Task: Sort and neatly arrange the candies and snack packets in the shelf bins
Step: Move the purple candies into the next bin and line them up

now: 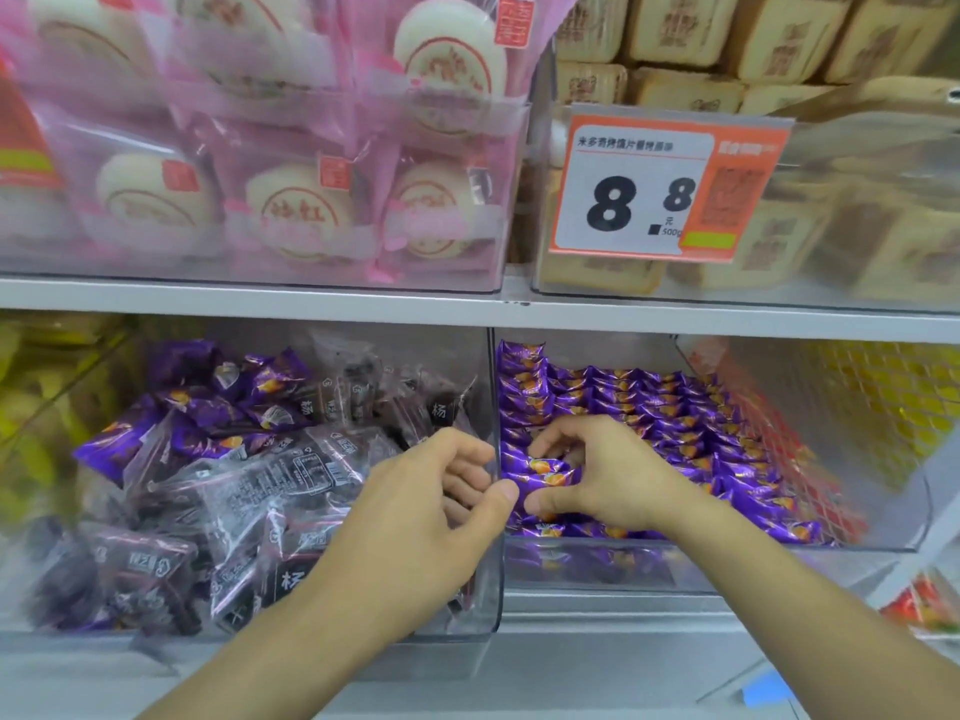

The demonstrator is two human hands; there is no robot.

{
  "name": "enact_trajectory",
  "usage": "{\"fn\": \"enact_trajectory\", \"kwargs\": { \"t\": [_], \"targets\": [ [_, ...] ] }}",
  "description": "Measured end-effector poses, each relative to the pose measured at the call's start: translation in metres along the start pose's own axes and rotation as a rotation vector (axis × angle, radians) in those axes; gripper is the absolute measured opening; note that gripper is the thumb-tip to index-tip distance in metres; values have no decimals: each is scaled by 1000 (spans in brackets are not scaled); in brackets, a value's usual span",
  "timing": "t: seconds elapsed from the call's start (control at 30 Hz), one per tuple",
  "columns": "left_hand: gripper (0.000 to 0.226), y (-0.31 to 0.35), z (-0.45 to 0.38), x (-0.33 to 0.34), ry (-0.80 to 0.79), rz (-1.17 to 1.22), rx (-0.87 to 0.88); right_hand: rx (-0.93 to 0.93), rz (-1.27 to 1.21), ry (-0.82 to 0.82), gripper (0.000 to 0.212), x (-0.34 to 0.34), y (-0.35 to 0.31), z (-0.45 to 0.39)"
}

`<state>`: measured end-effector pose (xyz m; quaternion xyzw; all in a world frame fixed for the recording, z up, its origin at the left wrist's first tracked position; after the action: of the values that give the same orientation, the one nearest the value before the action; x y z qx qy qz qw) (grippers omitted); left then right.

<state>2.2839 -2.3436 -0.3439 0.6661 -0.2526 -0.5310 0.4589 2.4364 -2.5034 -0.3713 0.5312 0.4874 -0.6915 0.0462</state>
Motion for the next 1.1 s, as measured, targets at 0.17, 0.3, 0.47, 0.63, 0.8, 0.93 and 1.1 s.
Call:
{"fn": "enact_trajectory", "kwargs": {
  "t": [0.17, 0.3, 0.47, 0.63, 0.8, 0.93, 1.1],
  "targets": [
    [13, 1, -2, 3, 21, -19, 17, 33, 26, 79, 58, -2, 3, -3],
    [13, 2, -2, 3, 19, -26, 19, 15, -17, 66, 59, -6, 6, -5],
    [13, 3, -1, 3, 17, -23, 18, -67, -8, 10, 46, -6, 1, 1],
    [13, 2, -1, 4, 23, -29, 20, -77, -71, -39, 32, -9, 6, 4],
    [13, 3, -2, 5, 20, -25, 16, -81, -83, -131, 38, -12, 9, 5],
    [13, 3, -1, 4, 21, -33, 22, -83, -47, -112, 34, -12, 7, 5],
    [13, 4, -1, 5, 27, -34, 25, -154, 63, -63, 30, -11, 5, 4]
  ]
}}
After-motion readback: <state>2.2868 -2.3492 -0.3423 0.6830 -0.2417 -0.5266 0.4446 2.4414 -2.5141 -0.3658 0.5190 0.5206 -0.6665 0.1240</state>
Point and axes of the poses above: each hand's wrist, its own z-axis away from the middle knuckle, its own x-axis out of the palm, y = z × x, the point moved 1 cm from there along -z, towards the middle knuckle, and after that the axes turned 10 degrees about -x, right-handed, at the moved point
